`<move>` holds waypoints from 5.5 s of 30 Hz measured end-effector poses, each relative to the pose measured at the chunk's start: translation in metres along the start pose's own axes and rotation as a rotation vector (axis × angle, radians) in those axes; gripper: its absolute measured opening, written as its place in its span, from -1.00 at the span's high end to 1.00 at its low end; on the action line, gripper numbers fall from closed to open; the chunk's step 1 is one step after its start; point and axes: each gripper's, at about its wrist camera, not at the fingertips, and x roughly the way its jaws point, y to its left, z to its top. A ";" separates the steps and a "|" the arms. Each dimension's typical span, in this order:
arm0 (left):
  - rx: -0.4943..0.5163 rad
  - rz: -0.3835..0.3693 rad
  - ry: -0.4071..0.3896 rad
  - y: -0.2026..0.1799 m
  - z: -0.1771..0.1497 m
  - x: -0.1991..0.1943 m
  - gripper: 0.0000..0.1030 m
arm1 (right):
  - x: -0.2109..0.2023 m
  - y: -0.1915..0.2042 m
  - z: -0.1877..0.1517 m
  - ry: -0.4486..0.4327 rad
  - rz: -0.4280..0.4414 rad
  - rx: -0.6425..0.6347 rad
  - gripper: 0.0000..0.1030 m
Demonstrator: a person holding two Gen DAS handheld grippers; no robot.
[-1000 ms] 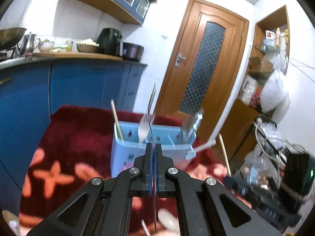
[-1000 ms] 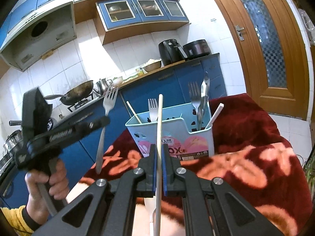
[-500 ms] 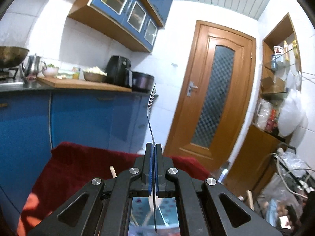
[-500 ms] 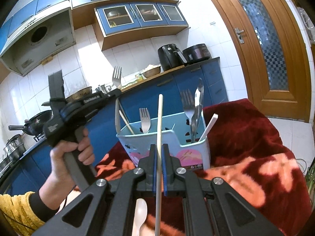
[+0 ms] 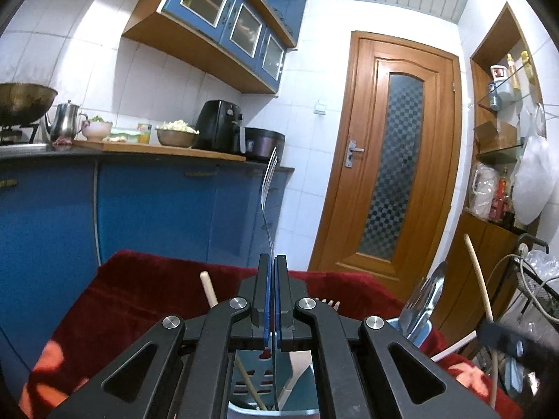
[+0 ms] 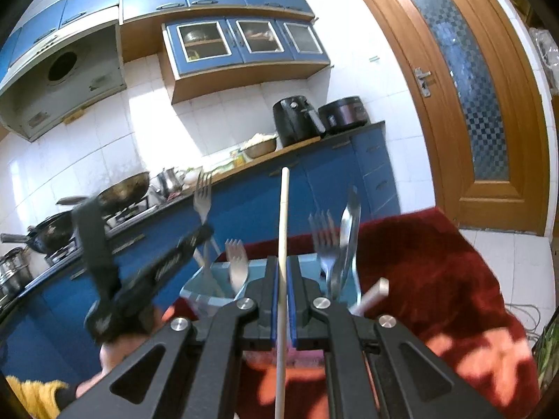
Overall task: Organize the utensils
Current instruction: 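Lift and carry the chopstick and fork over the blue caddy with both tools, then open both tools to drop the chopstick and fork into the caddy, then move both open tools back toward the white spoon and white stick, then close the left tool on the thin white stick, then close the right tool on the white plastic spoon's handle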
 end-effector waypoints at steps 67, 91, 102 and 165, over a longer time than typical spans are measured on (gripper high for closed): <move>-0.025 -0.035 0.190 -0.008 -0.002 -0.082 0.43 | -0.025 0.024 0.004 0.005 -0.109 -0.036 0.40; -0.008 0.001 0.483 -0.005 -0.057 -0.130 0.43 | -0.079 0.027 -0.066 0.244 -0.164 0.020 0.36; -0.005 0.003 0.599 -0.009 -0.083 -0.135 0.43 | -0.094 0.013 -0.090 0.310 -0.178 0.050 0.31; -0.216 -0.147 0.795 0.037 -0.098 -0.130 0.91 | -0.080 0.023 -0.102 0.463 -0.146 0.032 0.27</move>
